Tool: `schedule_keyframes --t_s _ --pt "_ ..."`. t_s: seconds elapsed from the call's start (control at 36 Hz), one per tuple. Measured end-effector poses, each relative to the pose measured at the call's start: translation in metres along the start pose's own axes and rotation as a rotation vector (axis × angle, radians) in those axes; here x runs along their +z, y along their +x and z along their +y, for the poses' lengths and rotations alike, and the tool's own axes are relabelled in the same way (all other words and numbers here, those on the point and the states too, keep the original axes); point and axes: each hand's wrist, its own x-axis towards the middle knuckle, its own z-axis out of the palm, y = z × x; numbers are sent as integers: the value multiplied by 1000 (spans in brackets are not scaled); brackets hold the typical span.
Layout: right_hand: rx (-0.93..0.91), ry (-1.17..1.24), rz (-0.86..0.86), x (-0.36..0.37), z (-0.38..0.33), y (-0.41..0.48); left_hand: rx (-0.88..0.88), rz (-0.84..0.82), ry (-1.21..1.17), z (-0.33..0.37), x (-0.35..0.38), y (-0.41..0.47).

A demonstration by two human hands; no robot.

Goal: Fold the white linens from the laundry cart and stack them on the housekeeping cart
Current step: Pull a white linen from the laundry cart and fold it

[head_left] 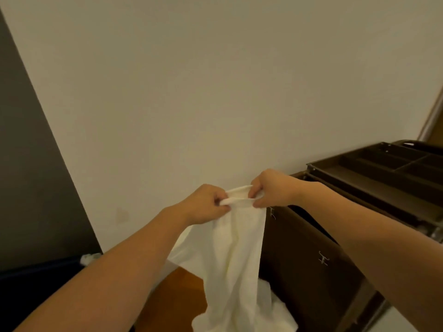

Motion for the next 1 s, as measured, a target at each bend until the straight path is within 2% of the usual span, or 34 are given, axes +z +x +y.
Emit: schedule_keyframes --t_s 0.19,0.33,0.47,0.61,0.72,0.86,1.0 --pt "10 163 72 3 7 -6 -12 100 -106 2 -7 4" --pt "-17 177 102 5 2 -7 -42 163 -112 2 -9 4" --pt "-39 198 220 10 1 -9 -40 98 -65 2 -15 1" --pt "-47 180 310 17 -3 -7 -56 128 -77 3 -18 -3" --pt "-35 111 284 11 -2 -7 -96 74 -35 4 -22 -9" --pt "-76 -38 222 -8 -7 -3 -197 -134 22 -8 -24 -26" --pt "-129 -125 251 -28 -13 5 -305 -146 25 -43 -12 -47"
